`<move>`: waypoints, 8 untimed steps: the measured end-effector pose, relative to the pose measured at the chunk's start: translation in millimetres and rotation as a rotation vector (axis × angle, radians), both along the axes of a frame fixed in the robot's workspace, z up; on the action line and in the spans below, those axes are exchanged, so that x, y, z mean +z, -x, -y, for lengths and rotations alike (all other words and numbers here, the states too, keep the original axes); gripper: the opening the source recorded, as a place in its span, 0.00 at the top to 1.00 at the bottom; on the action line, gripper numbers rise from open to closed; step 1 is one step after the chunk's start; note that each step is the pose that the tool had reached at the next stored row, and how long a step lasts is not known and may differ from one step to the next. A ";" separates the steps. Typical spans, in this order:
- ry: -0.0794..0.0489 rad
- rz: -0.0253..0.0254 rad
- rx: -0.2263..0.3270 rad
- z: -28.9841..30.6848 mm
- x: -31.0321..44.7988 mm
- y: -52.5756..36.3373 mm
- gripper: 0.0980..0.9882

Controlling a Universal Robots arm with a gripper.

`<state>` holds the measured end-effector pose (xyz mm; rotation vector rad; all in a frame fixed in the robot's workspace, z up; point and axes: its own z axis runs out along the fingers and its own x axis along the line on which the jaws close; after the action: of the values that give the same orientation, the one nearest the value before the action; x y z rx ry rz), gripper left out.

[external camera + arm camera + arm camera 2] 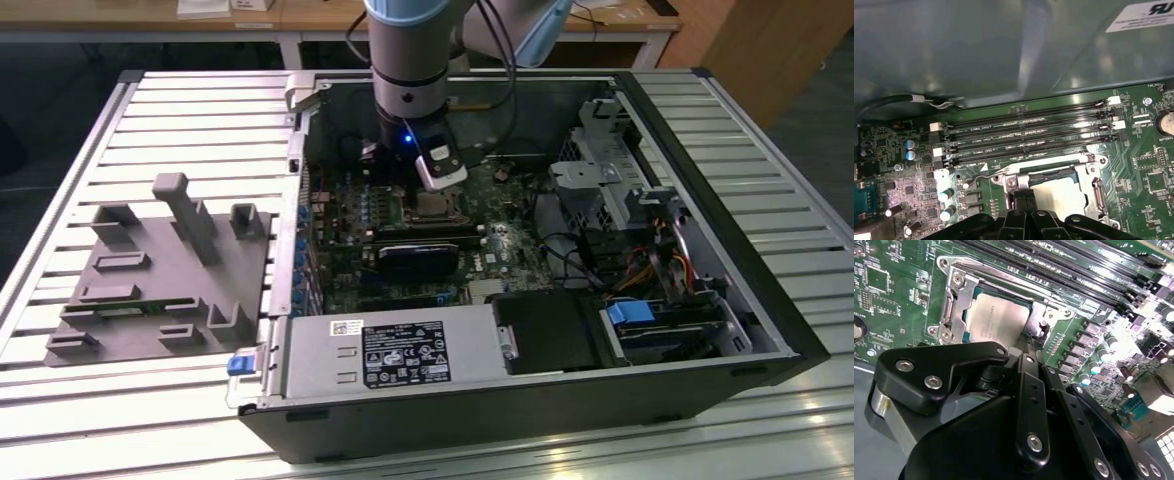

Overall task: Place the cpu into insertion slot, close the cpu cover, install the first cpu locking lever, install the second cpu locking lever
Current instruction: 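Close the cpu cover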

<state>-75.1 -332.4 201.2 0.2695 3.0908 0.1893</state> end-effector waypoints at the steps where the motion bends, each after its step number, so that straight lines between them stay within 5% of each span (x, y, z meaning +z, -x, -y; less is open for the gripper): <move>1: 0.000 -0.0001 0.000 0.0 -0.2 0.3 1.00; 8: 0.000 -0.0003 0.000 0.1 -2.1 0.3 1.00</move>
<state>-75.4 -332.5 199.1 0.2697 3.0911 0.1888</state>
